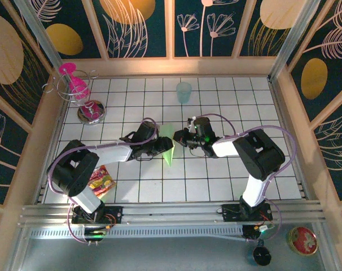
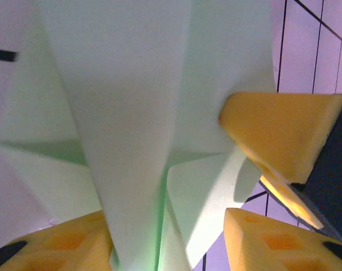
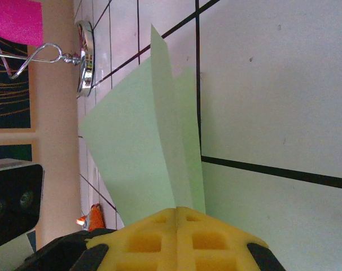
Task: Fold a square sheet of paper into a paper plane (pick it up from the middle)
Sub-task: Move the paper plane to the top-center of the table.
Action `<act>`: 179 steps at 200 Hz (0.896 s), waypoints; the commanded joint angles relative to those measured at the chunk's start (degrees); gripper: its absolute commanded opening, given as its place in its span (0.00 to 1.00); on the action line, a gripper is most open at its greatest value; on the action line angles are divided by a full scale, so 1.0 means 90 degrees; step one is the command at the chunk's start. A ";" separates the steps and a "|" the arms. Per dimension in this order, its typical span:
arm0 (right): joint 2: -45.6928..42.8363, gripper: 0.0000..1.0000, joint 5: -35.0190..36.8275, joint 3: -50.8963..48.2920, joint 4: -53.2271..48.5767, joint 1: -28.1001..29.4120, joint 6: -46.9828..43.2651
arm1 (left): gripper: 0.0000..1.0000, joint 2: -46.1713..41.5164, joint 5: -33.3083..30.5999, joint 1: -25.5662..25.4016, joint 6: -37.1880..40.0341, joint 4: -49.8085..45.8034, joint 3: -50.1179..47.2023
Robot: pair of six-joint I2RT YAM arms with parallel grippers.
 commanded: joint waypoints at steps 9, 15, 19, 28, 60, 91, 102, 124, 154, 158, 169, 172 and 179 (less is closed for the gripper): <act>-0.0045 0.00 -0.0046 0.0019 0.0175 0.0065 0.0043 | 0.49 0.0182 -0.0009 0.0059 0.0170 0.0151 0.0232; -0.0039 0.00 -0.0038 0.0022 0.0173 0.0057 0.0050 | 0.48 0.0203 0.0072 0.0050 0.0187 0.0162 0.0231; -0.0042 0.00 -0.0037 0.0023 0.0166 0.0065 0.0039 | 0.48 0.0207 0.0139 0.0052 0.0193 0.0162 0.0233; -0.0043 0.00 -0.0032 0.0030 0.0150 0.0064 0.0040 | 0.47 0.0234 0.0222 0.0051 0.0208 0.0120 0.0235; 0.0002 0.00 -0.0056 0.0060 0.0142 0.0065 0.0023 | 0.43 0.0278 0.0364 0.0059 0.0333 -0.0181 0.0223; 0.0010 0.00 -0.0047 0.0055 0.0116 0.0058 0.0029 | 0.31 0.0309 0.0471 0.0055 0.0318 -0.0259 0.0175; 0.0004 0.00 -0.0051 0.0061 0.0103 0.0065 0.0024 | 0.28 0.0302 0.0441 0.0050 0.0336 -0.0268 0.0174; 0.0001 0.01 -0.0054 0.0067 0.0074 0.0063 0.0028 | 0.21 0.0331 0.0361 0.0057 0.0336 -0.0288 0.0210; -0.0239 0.18 0.0169 0.0063 -0.0299 0.0024 -0.0163 | 0.12 0.0165 0.0017 0.0053 0.0452 -0.0484 0.0303; -0.0292 0.23 0.0238 0.0062 -0.0377 0.0003 -0.0205 | 0.11 0.0136 -0.0039 0.0050 0.0497 -0.0552 0.0345; -0.0487 0.35 0.0433 0.0035 -0.0574 -0.0040 -0.0343 | 0.09 0.0066 -0.0217 0.0050 0.0629 -0.0749 0.0447; -0.0548 0.38 0.0491 0.0032 -0.0636 -0.0060 -0.0385 | 0.09 0.0055 -0.0256 0.0049 0.0665 -0.0808 0.0472; -0.0685 0.44 0.0636 0.0025 -0.0798 -0.0095 -0.0491 | 0.09 0.0023 -0.0354 0.0062 0.0773 -0.0941 0.0557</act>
